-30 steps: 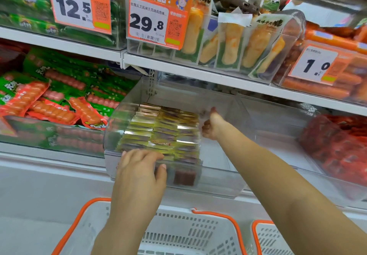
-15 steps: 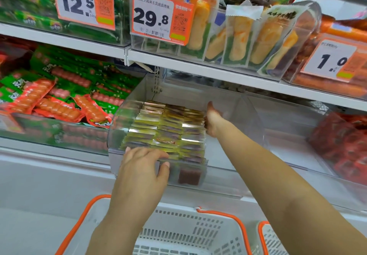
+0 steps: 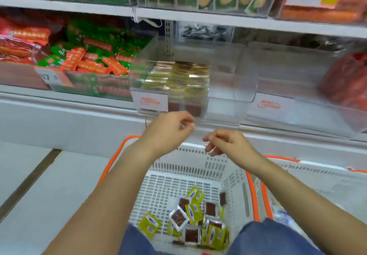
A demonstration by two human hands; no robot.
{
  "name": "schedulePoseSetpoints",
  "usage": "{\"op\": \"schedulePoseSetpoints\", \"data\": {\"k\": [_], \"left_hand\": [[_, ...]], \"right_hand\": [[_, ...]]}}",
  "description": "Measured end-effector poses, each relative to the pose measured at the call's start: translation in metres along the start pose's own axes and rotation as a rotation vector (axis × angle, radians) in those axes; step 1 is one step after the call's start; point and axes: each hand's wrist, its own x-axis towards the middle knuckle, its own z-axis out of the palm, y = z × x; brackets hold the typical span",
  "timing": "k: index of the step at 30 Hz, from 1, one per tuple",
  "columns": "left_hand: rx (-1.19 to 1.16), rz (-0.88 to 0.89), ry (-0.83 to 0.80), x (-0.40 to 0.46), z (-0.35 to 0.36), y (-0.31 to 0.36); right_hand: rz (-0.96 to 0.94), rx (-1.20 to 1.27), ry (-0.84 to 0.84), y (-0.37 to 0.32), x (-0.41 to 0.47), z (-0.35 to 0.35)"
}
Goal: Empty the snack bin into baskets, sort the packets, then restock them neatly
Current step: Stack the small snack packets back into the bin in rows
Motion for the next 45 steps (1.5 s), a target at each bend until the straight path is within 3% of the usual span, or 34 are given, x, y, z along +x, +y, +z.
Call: {"op": "schedulePoseSetpoints", "data": {"k": [2, 5, 8, 11, 15, 21, 24, 28, 32, 40, 45], "left_hand": [[0.003, -0.083, -0.332, -0.014, 0.006, -0.011], [0.221, -0.203, -0.745, -0.028, 0.014, -0.044], [0.31, -0.327, -0.77, -0.034, 0.033, -0.096], [0.286, -0.443, -0.799, -0.035, 0.072, -0.152], [0.265, -0.459, -0.928, -0.026, 0.152, -0.203], [0.175, -0.332, -0.992, -0.019, 0.261, -0.214], [0.28, -0.193, -1.02, -0.03, 0.294, -0.212], [0.474, -0.017, -0.933, -0.048, 0.316, -0.222], [0.498, -0.083, -0.816, -0.049, 0.31, -0.244], [0.395, -0.303, -0.835, -0.054, 0.266, -0.29], [0.431, -0.266, -0.9, -0.065, 0.254, -0.284]], "right_hand": [[0.13, -0.019, -0.044, 0.041, -0.016, 0.012], [0.284, -0.079, -0.131, 0.094, -0.03, 0.032], [0.387, -0.236, -0.283, 0.142, -0.028, 0.056], [0.442, -0.596, -0.492, 0.19, -0.016, 0.083], [0.516, -0.87, -0.778, 0.248, -0.011, 0.11], [0.495, -1.025, -0.708, 0.283, -0.019, 0.133], [0.537, -0.866, -0.648, 0.285, -0.011, 0.139], [0.677, -0.527, -0.396, 0.284, 0.003, 0.149], [0.717, -0.228, -0.167, 0.283, 0.015, 0.156], [0.951, 0.655, 0.176, 0.278, 0.037, 0.172], [0.933, 0.642, 0.191, 0.278, 0.04, 0.181]]}}
